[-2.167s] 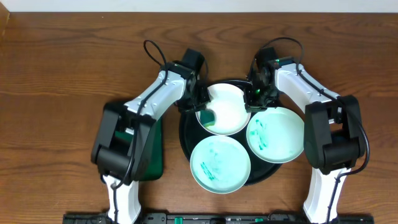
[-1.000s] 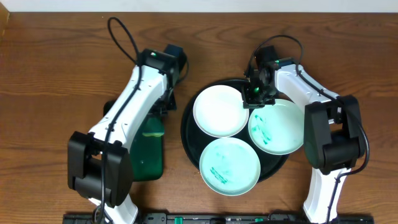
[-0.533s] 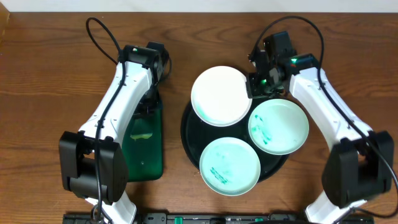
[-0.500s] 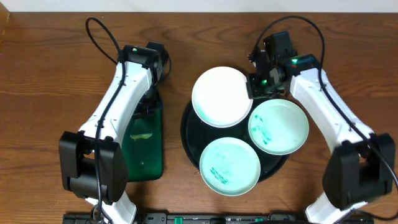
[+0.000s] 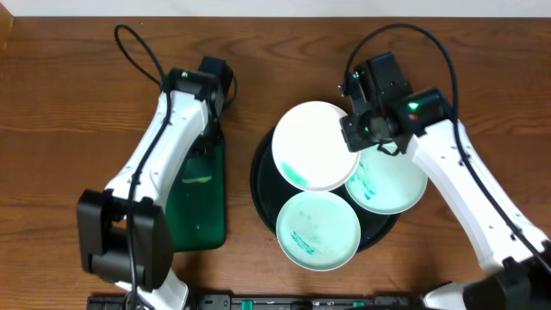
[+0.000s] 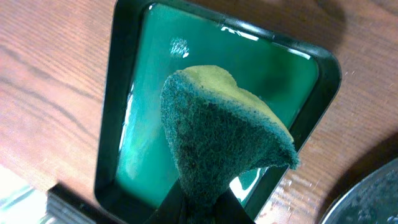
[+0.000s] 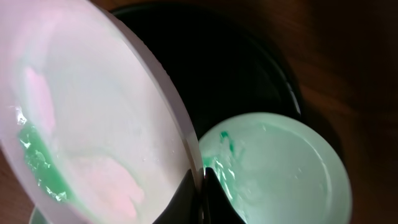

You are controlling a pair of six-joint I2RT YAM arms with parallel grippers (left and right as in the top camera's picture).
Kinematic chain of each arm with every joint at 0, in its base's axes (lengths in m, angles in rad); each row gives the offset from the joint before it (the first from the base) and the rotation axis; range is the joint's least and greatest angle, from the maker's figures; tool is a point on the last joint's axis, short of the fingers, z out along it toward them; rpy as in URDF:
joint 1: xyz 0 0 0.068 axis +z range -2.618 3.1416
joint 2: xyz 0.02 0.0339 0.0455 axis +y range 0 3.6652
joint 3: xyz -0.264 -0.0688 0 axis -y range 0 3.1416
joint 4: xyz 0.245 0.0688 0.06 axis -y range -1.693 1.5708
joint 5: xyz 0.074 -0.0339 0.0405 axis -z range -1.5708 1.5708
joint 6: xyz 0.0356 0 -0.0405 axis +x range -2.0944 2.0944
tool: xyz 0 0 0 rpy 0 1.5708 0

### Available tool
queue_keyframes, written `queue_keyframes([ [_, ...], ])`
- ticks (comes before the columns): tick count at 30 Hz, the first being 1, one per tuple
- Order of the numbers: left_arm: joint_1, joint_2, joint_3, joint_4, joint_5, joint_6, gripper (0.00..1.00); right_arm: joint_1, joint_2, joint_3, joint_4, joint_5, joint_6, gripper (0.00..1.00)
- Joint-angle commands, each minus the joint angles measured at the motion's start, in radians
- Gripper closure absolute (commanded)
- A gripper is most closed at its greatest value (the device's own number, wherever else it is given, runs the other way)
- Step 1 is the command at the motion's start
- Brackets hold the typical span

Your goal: Clean dirty plates on tray and stack at the side

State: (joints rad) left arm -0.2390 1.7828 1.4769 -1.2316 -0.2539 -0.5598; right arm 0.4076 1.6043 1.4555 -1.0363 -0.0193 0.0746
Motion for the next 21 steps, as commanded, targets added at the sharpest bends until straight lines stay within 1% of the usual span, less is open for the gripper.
queue_keyframes([
  [1,0.003,-0.095,-0.1,0.073,-0.029,0.002,0.93,0.006,-0.047,0.004,-0.027,0.043,-0.024,0.99],
  [7,0.003,-0.357,-0.311,0.283,-0.029,0.024,0.93,0.006,-0.06,0.004,-0.045,0.041,-0.024,0.99],
  [12,0.003,-0.544,-0.471,0.385,-0.029,0.091,0.93,0.006,-0.06,0.004,-0.02,0.071,-0.032,0.99],
  [14,0.012,-0.576,-0.512,0.39,-0.028,0.095,0.93,0.01,-0.06,0.004,0.008,0.118,-0.032,0.99],
  [18,0.045,-0.576,-0.55,0.377,-0.016,0.095,0.93,0.038,-0.06,0.004,0.066,0.212,-0.061,0.99],
  [21,0.074,-0.568,-0.555,0.384,0.008,0.092,0.93,0.086,-0.06,0.004,0.103,0.349,-0.097,0.99],
])
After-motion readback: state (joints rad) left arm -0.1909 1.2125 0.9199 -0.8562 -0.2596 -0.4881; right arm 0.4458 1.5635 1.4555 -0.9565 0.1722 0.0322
